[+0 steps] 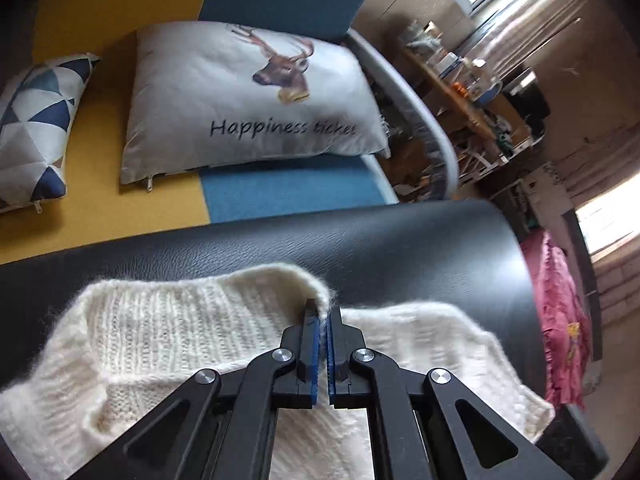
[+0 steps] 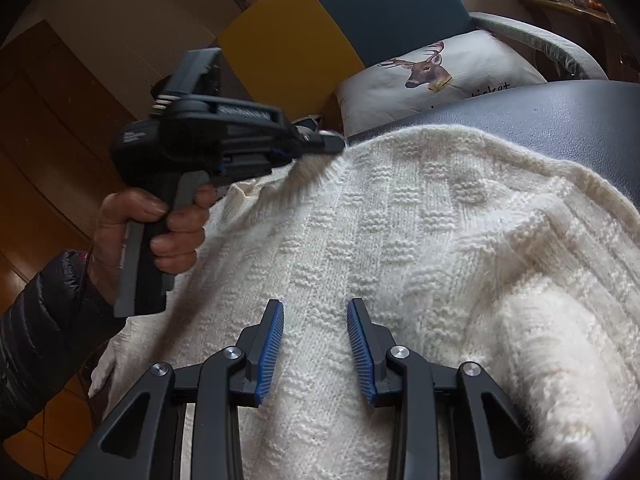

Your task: Fold clothes

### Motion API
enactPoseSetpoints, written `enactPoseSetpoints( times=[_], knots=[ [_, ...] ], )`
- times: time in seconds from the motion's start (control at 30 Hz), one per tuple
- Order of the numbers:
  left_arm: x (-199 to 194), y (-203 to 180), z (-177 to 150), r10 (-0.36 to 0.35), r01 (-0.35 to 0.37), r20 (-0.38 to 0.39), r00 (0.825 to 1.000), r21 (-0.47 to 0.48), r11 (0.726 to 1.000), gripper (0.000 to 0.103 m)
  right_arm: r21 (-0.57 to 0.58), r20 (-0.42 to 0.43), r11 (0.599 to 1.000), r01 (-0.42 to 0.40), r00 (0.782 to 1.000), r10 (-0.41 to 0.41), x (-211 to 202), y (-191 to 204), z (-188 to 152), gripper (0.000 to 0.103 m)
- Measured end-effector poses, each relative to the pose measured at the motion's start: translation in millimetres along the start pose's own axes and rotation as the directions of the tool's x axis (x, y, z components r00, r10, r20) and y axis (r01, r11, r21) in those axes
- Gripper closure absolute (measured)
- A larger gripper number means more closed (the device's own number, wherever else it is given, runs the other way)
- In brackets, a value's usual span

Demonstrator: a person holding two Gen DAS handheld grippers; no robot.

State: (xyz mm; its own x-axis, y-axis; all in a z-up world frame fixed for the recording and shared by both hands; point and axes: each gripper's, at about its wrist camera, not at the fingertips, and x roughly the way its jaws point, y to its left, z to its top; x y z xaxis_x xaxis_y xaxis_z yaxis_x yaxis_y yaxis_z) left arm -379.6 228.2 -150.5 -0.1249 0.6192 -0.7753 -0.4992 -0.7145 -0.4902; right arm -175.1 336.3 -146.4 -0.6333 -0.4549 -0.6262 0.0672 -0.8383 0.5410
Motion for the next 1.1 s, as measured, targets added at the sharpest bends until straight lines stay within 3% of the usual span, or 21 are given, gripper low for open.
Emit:
enactPoseSetpoints(
  times=[0.2,0.27,0.33,0.4,0.57,0.67,0.77,0.87,0.97,1.03,1.1],
  knots=[
    [-10,7,1,-0.011,0.012,0.012,1.000,-0.052,0.999,0.099,0.003,0.003,1.000,-0.002,1.000,0.002,3,2,-4,0.069],
    [-36,13,-4,-0.035,0.041,0.072,0.997,-0.083,0.996,0.093,0.007,0.002,1.000,-0.005,1.000,0.005,4,3,-4,0.069],
    [-65,20,-18,-0.021,0.035,0.141,0.990,-0.103,0.994,0.067,0.011,0.001,1.000,-0.008,1.000,0.008,4,2,-4,0.069],
    [-92,28,-38,0.022,0.001,0.203,0.979,-0.111,0.994,0.048,0.018,0.000,1.000,-0.013,1.000,0.013,4,1,-3,0.069],
    [-119,58,-102,0.173,-0.158,0.226,0.959,-0.084,0.984,0.049,0.005,-0.050,1.000,0.019,0.999,-0.019,8,12,12,0.069],
    [-124,73,-121,0.213,-0.200,0.238,0.948,-0.078,0.977,0.051,0.056,-0.051,0.989,-0.134,0.989,0.137,18,27,43,0.064],
    [-125,77,-126,0.215,-0.208,0.258,0.942,-0.054,0.977,0.051,0.071,-0.054,0.971,-0.228,0.971,0.232,44,47,84,0.062],
    [-120,75,-130,0.226,-0.232,0.270,0.936,-0.010,0.973,0.051,0.133,-0.105,0.955,-0.264,0.955,0.278,83,58,116,0.054],
    [-122,82,-131,0.184,-0.183,0.278,0.943,-0.030,0.983,0.051,0.202,-0.181,0.959,-0.198,0.955,0.236,128,57,134,0.043],
    [-124,89,-132,0.141,-0.131,0.286,0.948,-0.054,0.990,0.051,0.251,-0.231,0.958,-0.137,0.953,0.197,156,55,139,0.041],
    [-125,95,-132,0.110,-0.093,0.292,0.950,-0.072,0.993,0.051,0.279,-0.220,0.931,-0.234,0.928,0.299,172,62,143,0.040]
  ],
)
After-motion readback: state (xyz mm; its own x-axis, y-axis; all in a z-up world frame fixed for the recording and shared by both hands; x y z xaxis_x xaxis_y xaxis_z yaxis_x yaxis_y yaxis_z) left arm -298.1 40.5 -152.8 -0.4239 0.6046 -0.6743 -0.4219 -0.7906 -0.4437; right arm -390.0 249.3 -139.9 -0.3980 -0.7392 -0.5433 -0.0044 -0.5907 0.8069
